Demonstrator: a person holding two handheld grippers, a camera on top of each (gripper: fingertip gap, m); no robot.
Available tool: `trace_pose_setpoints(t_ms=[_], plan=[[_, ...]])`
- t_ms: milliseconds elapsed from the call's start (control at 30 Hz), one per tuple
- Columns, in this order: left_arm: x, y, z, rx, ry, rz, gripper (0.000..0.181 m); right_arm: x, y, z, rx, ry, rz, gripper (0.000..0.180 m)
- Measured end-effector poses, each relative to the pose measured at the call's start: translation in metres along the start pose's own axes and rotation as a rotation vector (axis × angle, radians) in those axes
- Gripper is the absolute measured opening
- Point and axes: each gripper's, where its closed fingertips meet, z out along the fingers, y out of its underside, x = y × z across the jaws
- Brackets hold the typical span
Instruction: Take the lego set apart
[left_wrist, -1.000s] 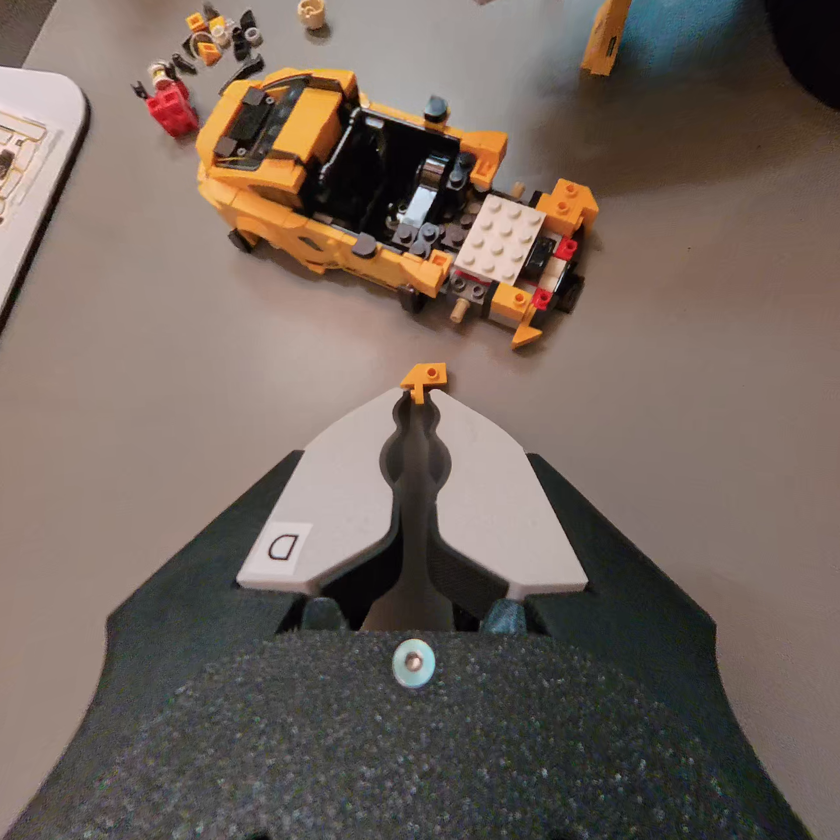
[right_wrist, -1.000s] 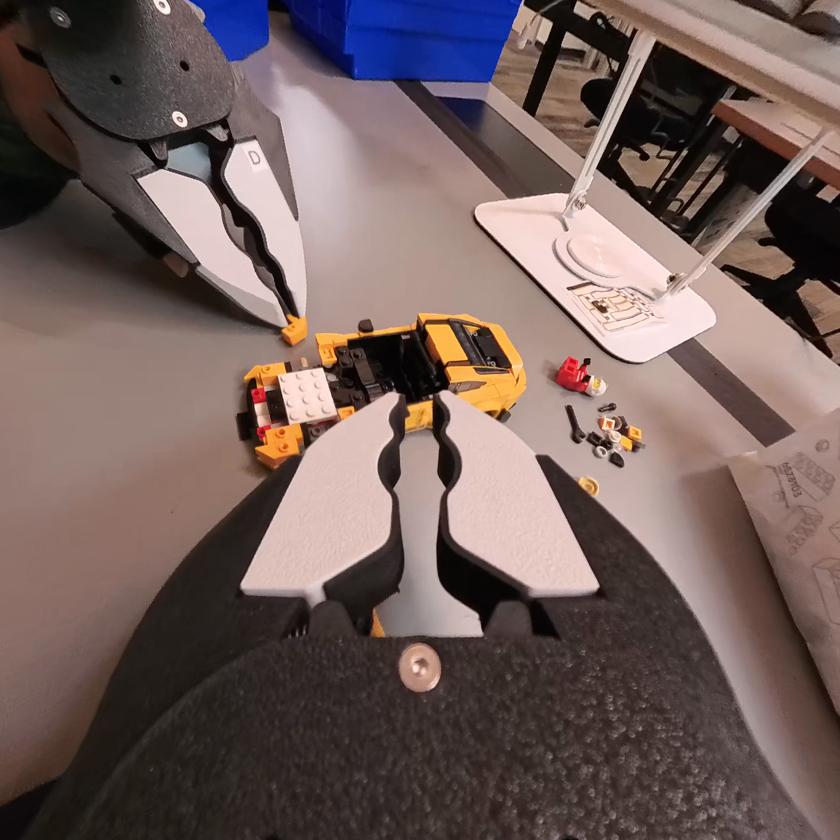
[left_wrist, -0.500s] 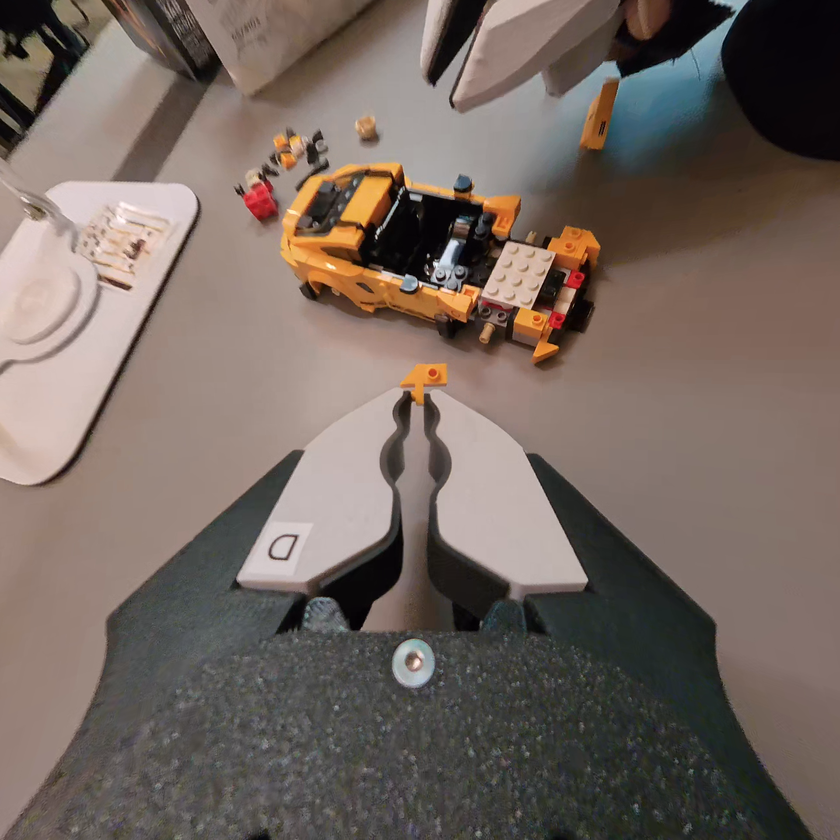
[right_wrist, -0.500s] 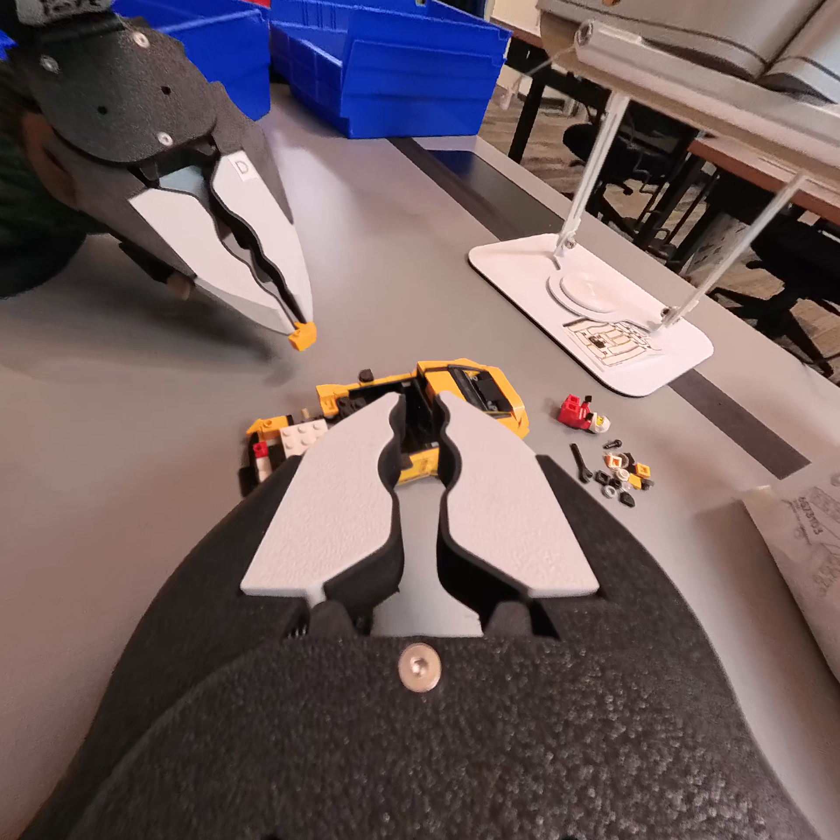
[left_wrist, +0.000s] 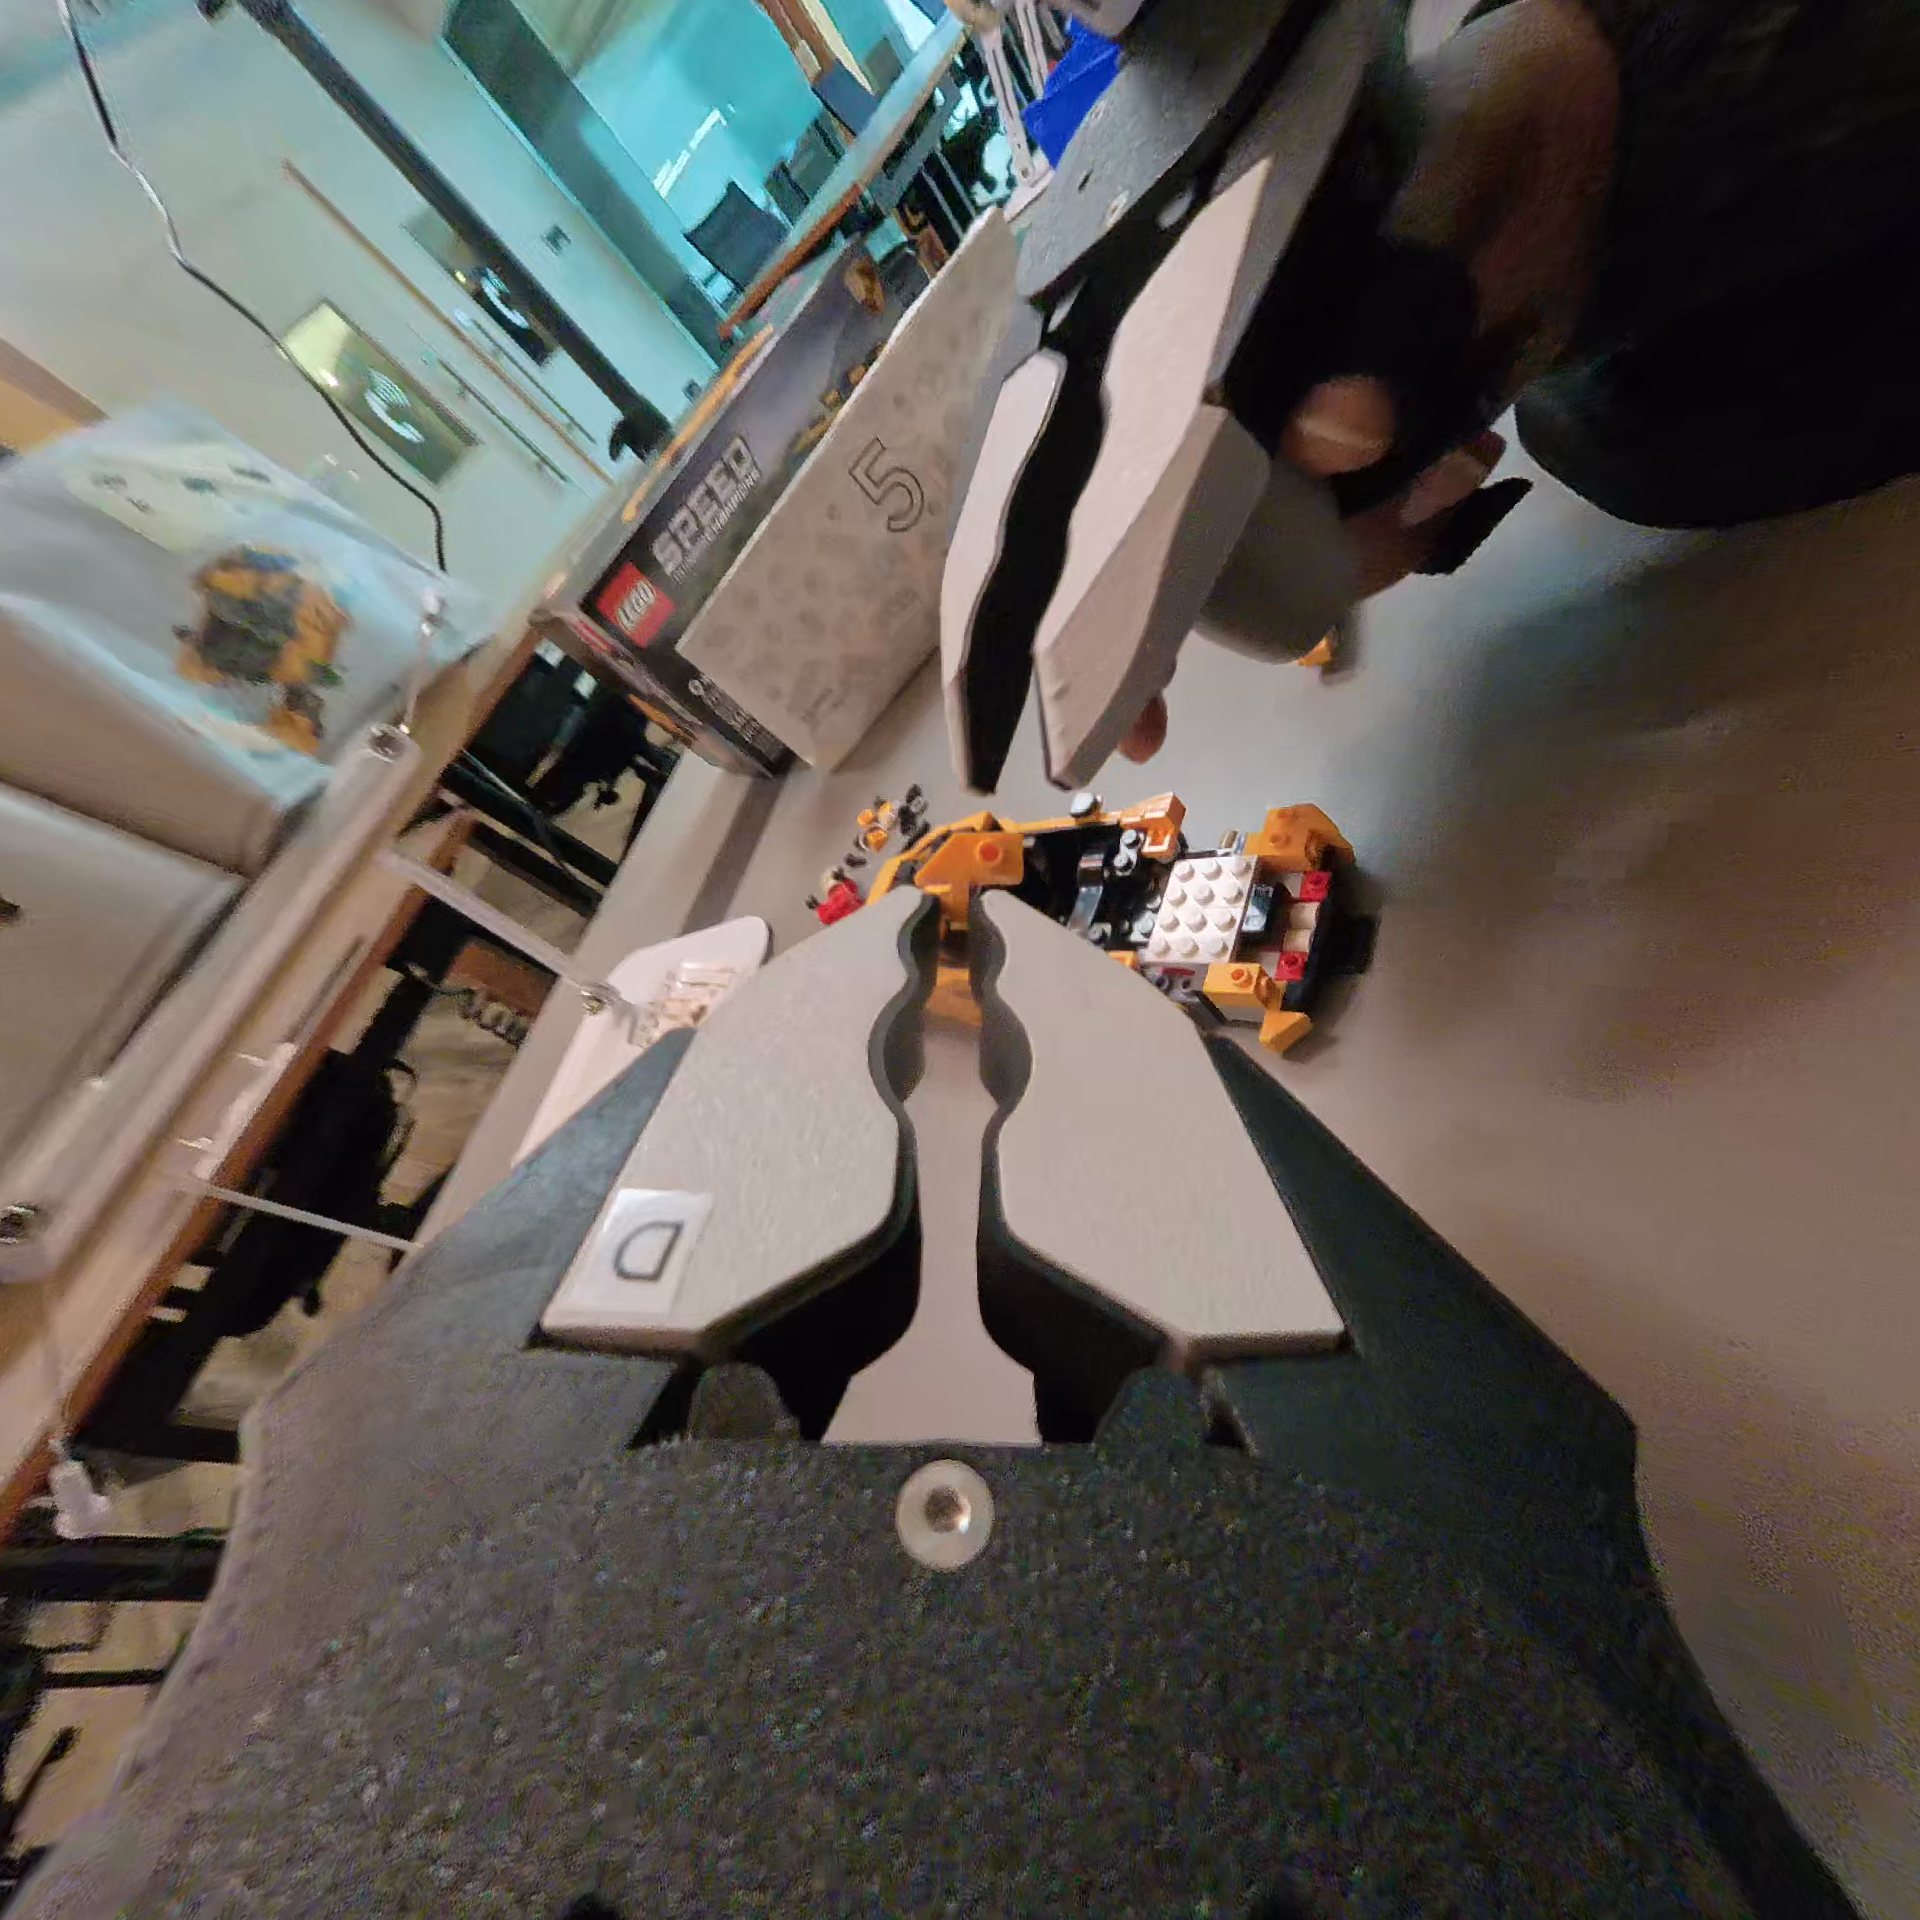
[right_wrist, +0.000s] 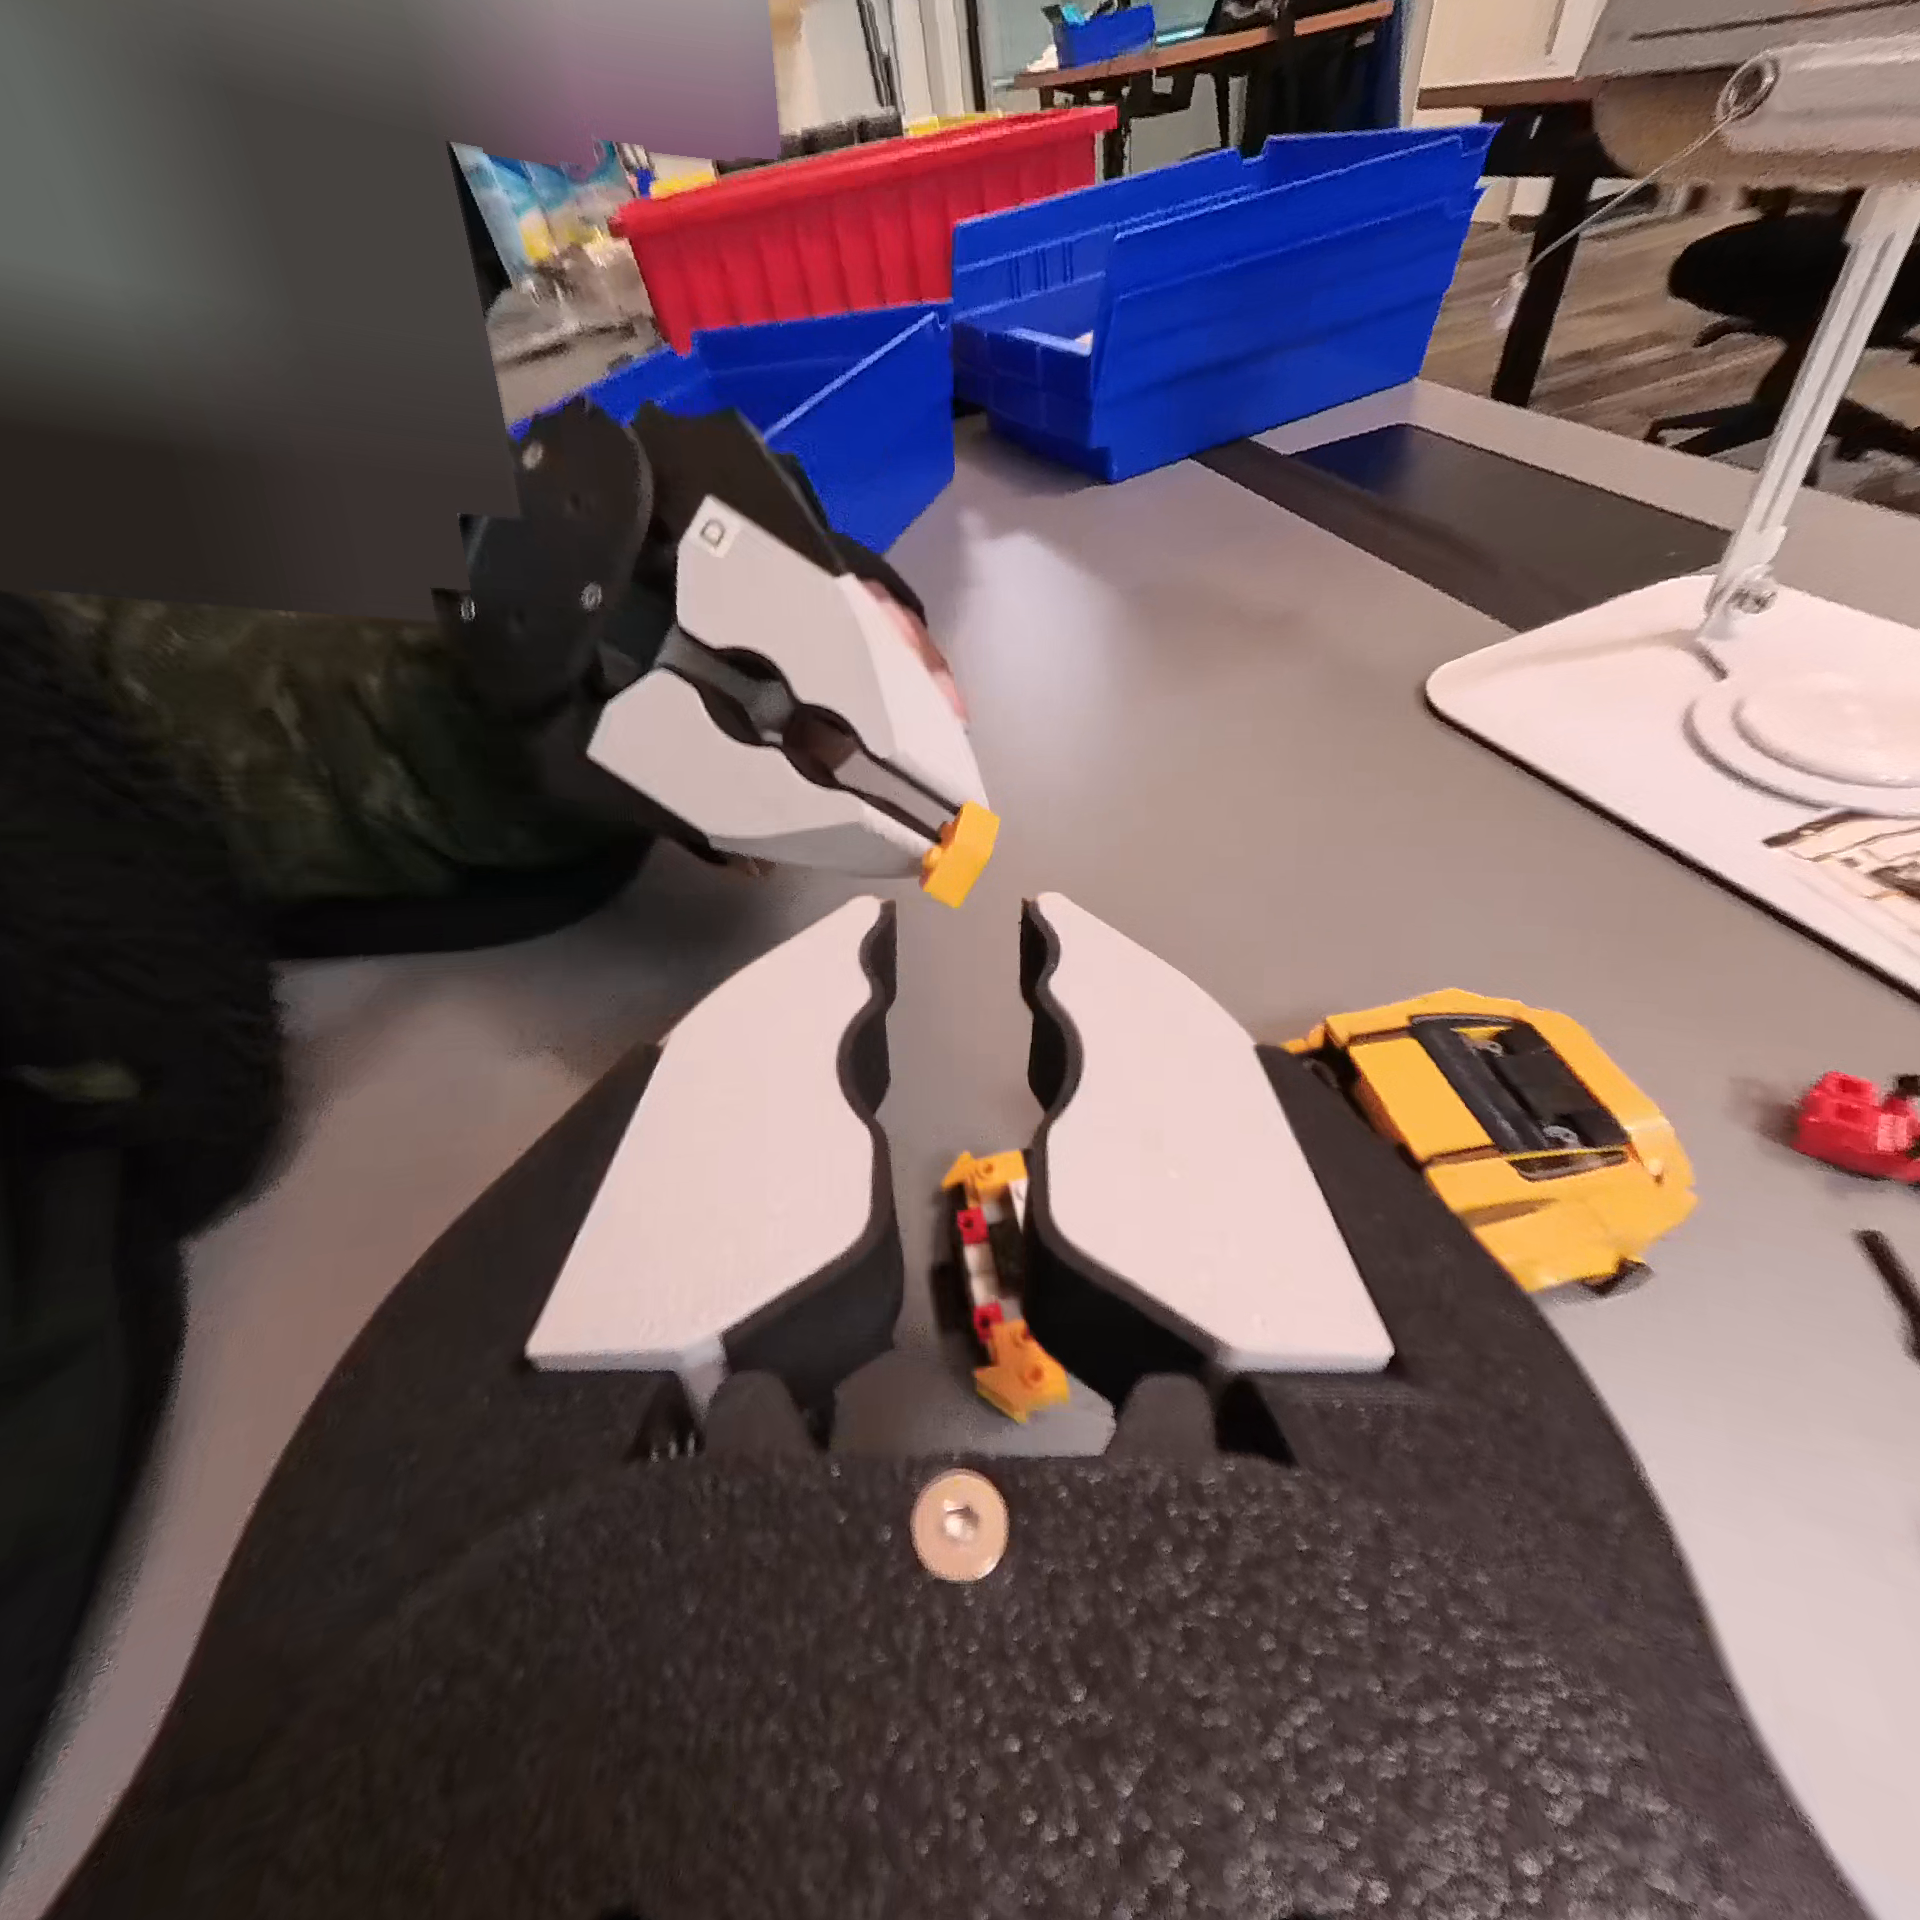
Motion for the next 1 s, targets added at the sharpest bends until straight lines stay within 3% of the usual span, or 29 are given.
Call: trace_pose_setpoints(t_ms=[200,333,567,767,1000], plan=[[0.005,-0.007,0.000,0.009,-0.009,0.075,0.004,-0.002,-0.002,0.005,0.011,-0.028,0.093,0.020],[0.009,-0.005,0.000,0.012,0.028,0.057,0.005,-0.008,0.000,0.007,-0.001,-0.053,0.065,0.000],[0.005,0.011,-0.002,-0.075,0.044,0.071,0.005,-0.003,0.005,0.005,-0.013,-0.081,0.114,0.010],[-0.006,0.058,-0.010,-0.234,0.111,-0.096,0.005,0.020,0.011,-0.003,-0.048,0.026,0.050,0.012],[0.024,0.077,-0.006,-0.286,0.301,-0.257,0.005,0.041,0.015,-0.015,-0.070,0.133,-0.023,0.013]])
